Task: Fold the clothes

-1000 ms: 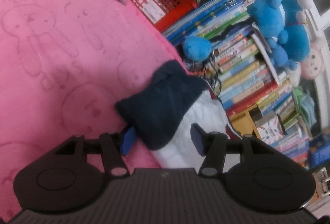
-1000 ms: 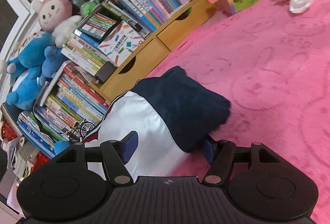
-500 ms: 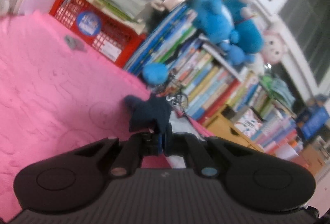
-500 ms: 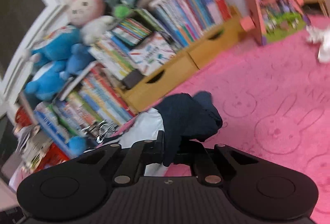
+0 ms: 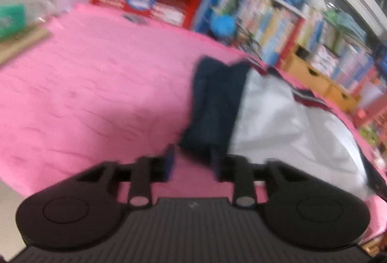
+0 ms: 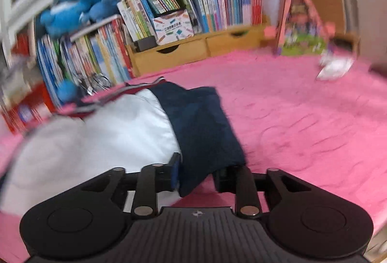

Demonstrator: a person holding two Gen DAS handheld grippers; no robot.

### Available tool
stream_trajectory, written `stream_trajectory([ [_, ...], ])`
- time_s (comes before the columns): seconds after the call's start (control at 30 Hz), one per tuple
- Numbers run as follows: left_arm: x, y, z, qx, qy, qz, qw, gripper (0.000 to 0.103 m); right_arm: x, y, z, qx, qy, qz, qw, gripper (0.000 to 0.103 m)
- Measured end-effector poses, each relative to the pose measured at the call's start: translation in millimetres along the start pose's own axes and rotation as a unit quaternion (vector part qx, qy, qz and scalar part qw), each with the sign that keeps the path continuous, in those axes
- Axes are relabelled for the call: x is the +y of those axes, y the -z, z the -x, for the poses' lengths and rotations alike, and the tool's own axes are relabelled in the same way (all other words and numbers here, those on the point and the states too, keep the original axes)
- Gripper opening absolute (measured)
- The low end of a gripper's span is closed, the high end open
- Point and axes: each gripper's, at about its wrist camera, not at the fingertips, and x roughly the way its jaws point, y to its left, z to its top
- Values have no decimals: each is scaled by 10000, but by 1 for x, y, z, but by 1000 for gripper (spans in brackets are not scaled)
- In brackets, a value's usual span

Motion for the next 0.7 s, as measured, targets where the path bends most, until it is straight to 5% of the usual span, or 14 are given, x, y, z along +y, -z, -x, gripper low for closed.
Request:
stream_trajectory([
  [0.1, -6, -5, 18, -505, -608, -509, 9956, 37, 16, 10, 10, -173, 352, 612, 9974, 42],
  [0.17, -18, -4, 27, -835, -748, -952, 9891, 37, 22, 15, 18, -281, 532, 749, 9954, 73],
  [0.2, -28, -1, 28, -970, -662, -1201, 9858, 37, 23, 17, 22, -357, 609, 779, 9945, 77],
  [0.3, -73, 12, 21, -1254, -215, -1948, 9726, 37, 28, 16, 35, -766, 734, 781, 9913, 66],
  [0.43, -141, 38, -11, -1338, 552, -2399, 9599, 38, 62, 26, 52, -1357, -378, 785, 9869, 43],
  [0.57, -179, 70, -45, -1235, 322, -3007, 9451, 38, 117, 47, 35, -1396, -1271, 1210, 9745, 34],
  [0.7, -170, 82, -59, -930, -94, -3113, 9457, 37, 146, 66, 15, -1011, -1408, 1668, 9706, 32],
])
